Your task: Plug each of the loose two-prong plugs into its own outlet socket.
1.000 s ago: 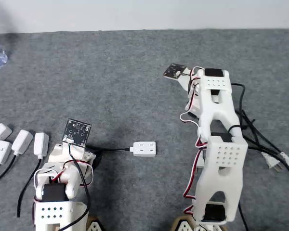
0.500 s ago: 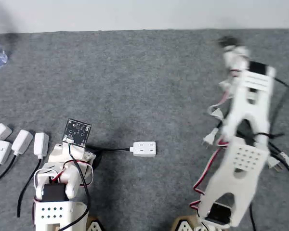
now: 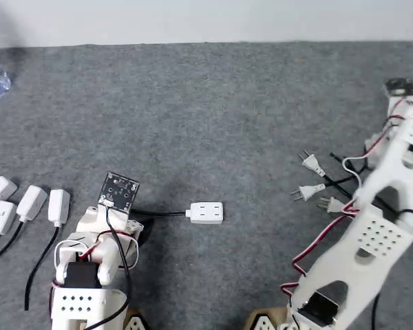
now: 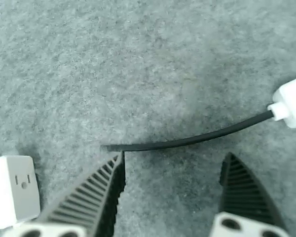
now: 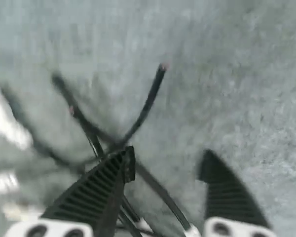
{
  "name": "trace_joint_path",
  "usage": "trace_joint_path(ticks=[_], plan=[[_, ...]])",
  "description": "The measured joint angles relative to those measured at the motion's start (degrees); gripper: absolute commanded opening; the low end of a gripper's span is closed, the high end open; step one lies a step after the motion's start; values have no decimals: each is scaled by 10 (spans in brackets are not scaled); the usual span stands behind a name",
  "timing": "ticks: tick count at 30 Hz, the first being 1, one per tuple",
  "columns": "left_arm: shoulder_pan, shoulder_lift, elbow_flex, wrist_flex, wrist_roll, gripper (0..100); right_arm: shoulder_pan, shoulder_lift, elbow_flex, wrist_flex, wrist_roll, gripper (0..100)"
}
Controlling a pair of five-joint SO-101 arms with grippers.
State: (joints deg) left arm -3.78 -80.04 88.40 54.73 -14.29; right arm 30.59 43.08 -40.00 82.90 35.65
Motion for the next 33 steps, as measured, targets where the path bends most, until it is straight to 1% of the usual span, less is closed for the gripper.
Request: trace_joint_path(ticks=[3,5,8,11,14,16,21,25,28,30,33], plan=[[0,-1,0,0,0,295,7,0,-7,48,127,389],[0,-2,0,0,0,295,7,-11,-24,84,200,356],[3,-2,0,0,0,295,-8,-44,-52,126,277,329],[3,-2,0,0,0,295,-58,-75,-61,174,318,328],[3,-2,0,0,0,295,-118,-96,-51,175,331,328],[3,-2,0,0,0,295,-151,-109,-20,175,345,325],[3,-2,0,0,0,295,-203,-120,88,175,420,325],[3,-2,0,0,0,295,-210,-120,170,175,527,321],[3,-2,0,0,0,295,-193,-120,196,175,607,289],[3,-2,0,0,-12,295,-176,-120,202,175,644,285],[3,-2,0,8,-22,295,-157,-120,206,172,678,285]])
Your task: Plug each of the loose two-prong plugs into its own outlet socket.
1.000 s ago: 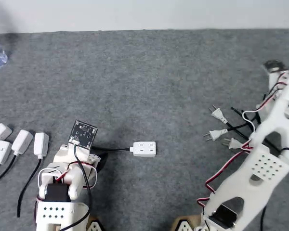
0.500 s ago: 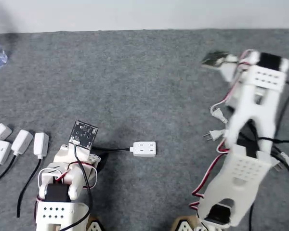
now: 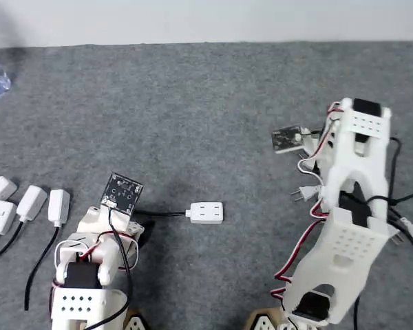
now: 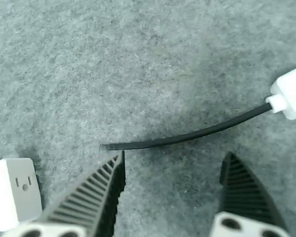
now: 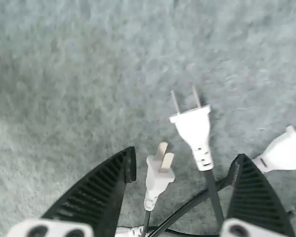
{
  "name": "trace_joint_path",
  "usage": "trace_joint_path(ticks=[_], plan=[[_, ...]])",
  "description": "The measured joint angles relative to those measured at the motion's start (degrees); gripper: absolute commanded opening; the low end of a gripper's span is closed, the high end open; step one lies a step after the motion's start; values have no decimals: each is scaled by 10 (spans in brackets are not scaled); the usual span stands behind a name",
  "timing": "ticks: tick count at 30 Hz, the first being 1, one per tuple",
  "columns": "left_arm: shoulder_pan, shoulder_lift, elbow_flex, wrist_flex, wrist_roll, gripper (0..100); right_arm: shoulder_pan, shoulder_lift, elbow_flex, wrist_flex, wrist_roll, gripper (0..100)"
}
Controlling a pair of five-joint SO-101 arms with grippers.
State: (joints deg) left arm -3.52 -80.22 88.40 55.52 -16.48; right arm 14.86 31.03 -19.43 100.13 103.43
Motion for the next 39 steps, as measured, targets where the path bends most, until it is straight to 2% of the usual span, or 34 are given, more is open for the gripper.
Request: trace_joint_path(ticks=[11,14,17,19,22,26,31,39], plan=[[0,0,0,3,-3,295,-10,79,0,-63,16,289],[0,0,0,3,-3,295,-10,91,0,-83,17,197],[0,0,0,3,-3,295,-11,101,-12,-94,16,2],[0,0,0,3,-3,295,-14,101,-12,-103,15,43],[0,0,0,3,-3,295,-15,104,-13,-105,14,2],[0,0,0,3,-3,295,-30,91,-3,-74,2,9],[0,0,0,3,-3,295,-87,56,0,-30,-98,9],[0,0,0,3,-3,295,-197,-5,0,-25,-355,9]])
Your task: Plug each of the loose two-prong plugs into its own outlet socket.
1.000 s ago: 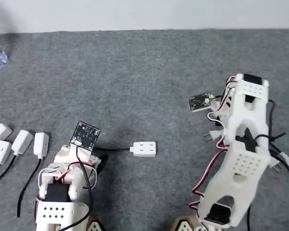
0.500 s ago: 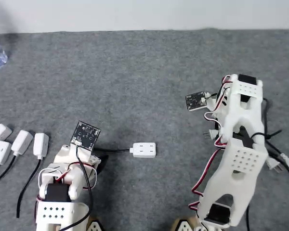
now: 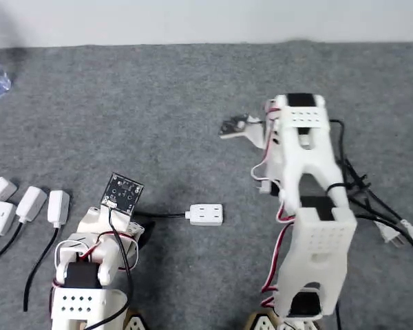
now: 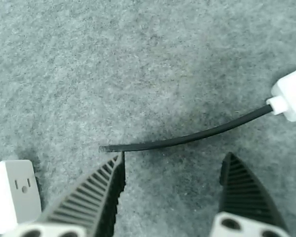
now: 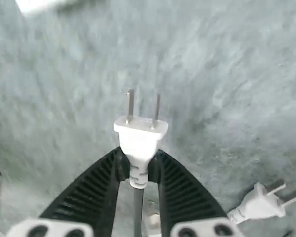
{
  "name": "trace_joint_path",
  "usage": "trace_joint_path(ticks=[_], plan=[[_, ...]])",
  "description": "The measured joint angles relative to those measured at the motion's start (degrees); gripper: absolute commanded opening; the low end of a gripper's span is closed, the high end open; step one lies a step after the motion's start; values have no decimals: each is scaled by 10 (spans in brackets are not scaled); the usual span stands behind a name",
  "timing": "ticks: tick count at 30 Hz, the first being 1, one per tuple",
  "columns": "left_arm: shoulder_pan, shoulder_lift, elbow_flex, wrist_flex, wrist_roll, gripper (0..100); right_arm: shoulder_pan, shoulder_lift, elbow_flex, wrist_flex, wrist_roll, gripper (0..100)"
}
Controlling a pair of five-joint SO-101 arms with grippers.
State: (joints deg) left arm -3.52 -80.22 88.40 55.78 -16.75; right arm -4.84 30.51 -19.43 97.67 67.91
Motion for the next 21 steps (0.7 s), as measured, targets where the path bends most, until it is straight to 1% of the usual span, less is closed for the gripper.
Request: trace_joint_path(ticks=[3,4,5,8,9,11,13,16,21], plan=[[0,0,0,-3,0,295,-23,-17,0,0,-89,9],[0,0,0,-15,4,295,-26,-22,0,0,-120,9],[0,0,-1,-33,24,295,-30,-26,0,0,-155,9],[12,0,-1,-103,132,297,-44,-40,0,8,-260,9],[25,0,-1,-132,174,295,-50,-47,0,11,-279,9],[65,0,-1,-193,241,294,-63,-63,1,18,-294,9],[120,0,5,-249,270,294,-84,-86,1,22,-298,9],[191,0,35,-301,280,294,-120,-128,1,25,-299,9],[214,0,47,-355,285,294,-181,-202,1,26,-287,9]])
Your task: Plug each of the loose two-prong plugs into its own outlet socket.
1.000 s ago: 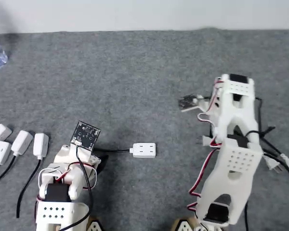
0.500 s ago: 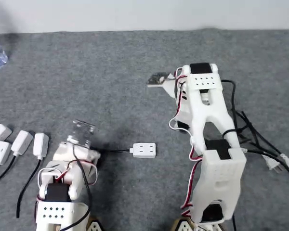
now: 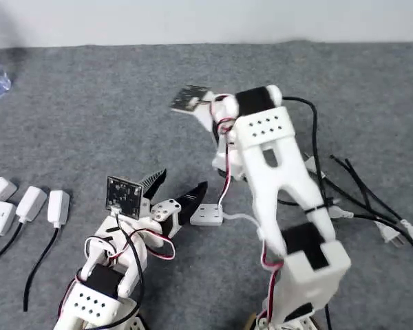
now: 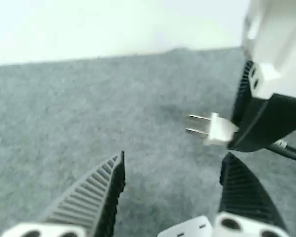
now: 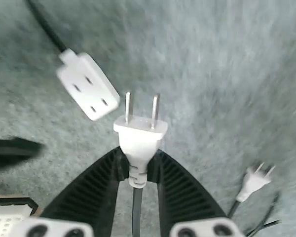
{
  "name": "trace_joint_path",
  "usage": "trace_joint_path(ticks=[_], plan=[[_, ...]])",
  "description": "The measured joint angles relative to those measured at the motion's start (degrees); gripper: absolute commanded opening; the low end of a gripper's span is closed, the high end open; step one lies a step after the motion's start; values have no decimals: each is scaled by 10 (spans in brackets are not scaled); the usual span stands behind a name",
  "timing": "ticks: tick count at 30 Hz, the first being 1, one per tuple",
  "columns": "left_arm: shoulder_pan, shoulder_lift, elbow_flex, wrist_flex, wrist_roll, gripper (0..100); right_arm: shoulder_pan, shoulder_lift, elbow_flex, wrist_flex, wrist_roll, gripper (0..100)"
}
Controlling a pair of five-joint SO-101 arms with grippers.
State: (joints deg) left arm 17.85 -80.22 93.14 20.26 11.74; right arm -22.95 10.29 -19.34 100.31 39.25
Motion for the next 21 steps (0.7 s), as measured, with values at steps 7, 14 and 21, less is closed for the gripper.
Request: trace_joint_path(ticks=[7,14,21], plan=[[-13,0,0,-9,0,294,-30,-25,11,1,0,9],[-76,0,0,-11,24,294,-42,-25,80,1,2,9],[-57,0,0,-11,26,294,-76,-45,80,1,2,9]])
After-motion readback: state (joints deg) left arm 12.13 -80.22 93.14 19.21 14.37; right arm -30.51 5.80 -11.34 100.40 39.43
